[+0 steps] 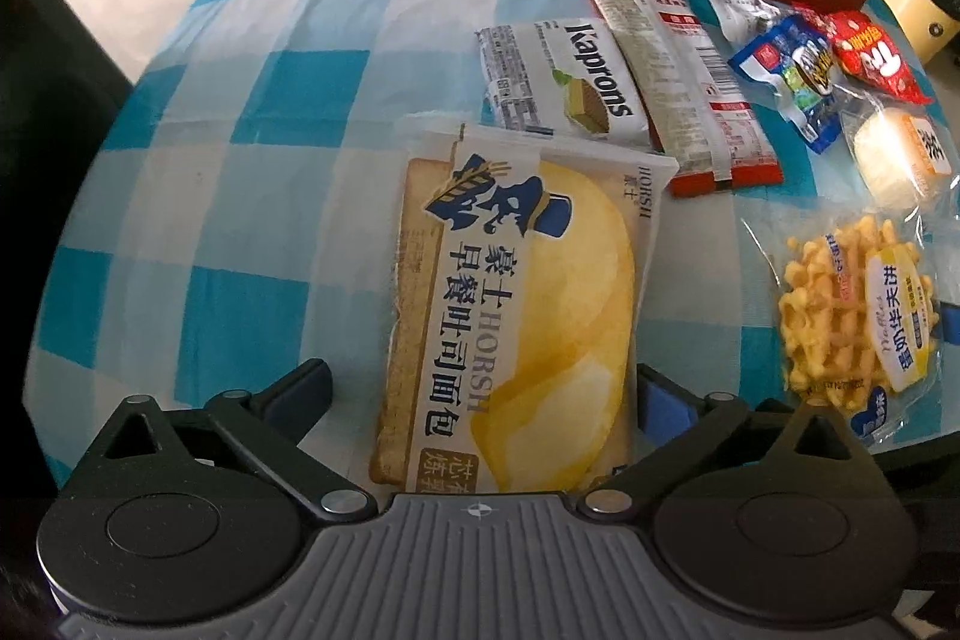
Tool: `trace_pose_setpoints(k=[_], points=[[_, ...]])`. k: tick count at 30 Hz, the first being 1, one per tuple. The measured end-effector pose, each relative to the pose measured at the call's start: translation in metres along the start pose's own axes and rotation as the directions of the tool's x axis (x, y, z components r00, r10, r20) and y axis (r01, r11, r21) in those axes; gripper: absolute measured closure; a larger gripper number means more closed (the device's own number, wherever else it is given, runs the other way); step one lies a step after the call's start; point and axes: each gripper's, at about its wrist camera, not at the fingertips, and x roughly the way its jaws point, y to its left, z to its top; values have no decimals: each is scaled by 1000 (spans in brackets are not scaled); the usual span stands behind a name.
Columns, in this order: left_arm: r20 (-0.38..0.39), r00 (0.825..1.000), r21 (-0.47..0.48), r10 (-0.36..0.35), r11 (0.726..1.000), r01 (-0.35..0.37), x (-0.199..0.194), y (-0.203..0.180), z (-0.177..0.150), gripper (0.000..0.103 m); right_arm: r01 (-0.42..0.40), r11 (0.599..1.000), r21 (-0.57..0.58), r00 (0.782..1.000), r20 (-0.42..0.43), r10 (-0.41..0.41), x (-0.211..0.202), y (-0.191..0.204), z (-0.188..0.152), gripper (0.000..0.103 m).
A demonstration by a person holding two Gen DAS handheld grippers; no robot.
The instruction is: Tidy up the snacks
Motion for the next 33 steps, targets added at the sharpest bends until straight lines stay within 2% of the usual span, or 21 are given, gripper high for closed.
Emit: trace_pose_setpoints(k=[5,8,10,18,19,21,23,27,33], points=[[4,1000,6,-2,1000,2,-1,-1,0,0,-14,1000,-14,999,-36,14,0,-3,6,2],[12,1000,11,-3,1000,3,-1,-1,-1,0,-28,999,24,999,-39,29,-5,-8,7,10],[11,1000,8,-3,1000,3,-1,-1,-1,0,-34,999,31,999,-36,35,-6,-7,8,10],[7,1000,9,-4,1000,4,-2,-1,0,1,-12,1000,-12,1000,-19,12,-7,0,8,22],[8,1000,11,-6,1000,5,-2,-1,0,2,-18,1000,-15,1000,-19,17,-8,0,8,24],[20,1000,32,-18,999,18,-7,-6,-1,13,-32,999,-14,999,-18,31,-10,0,7,27],[32,999,64,-11,998,9,-11,-13,-2,18,-37,999,-4,999,-17,37,-12,0,5,30],[40,999,91,2,996,-6,-14,-20,-3,21,-64,997,34,998,-17,64,-18,-3,1,31],[45,999,97,-26,995,21,-20,-23,-5,23,-65,994,83,997,44,62,-39,-10,0,32]])
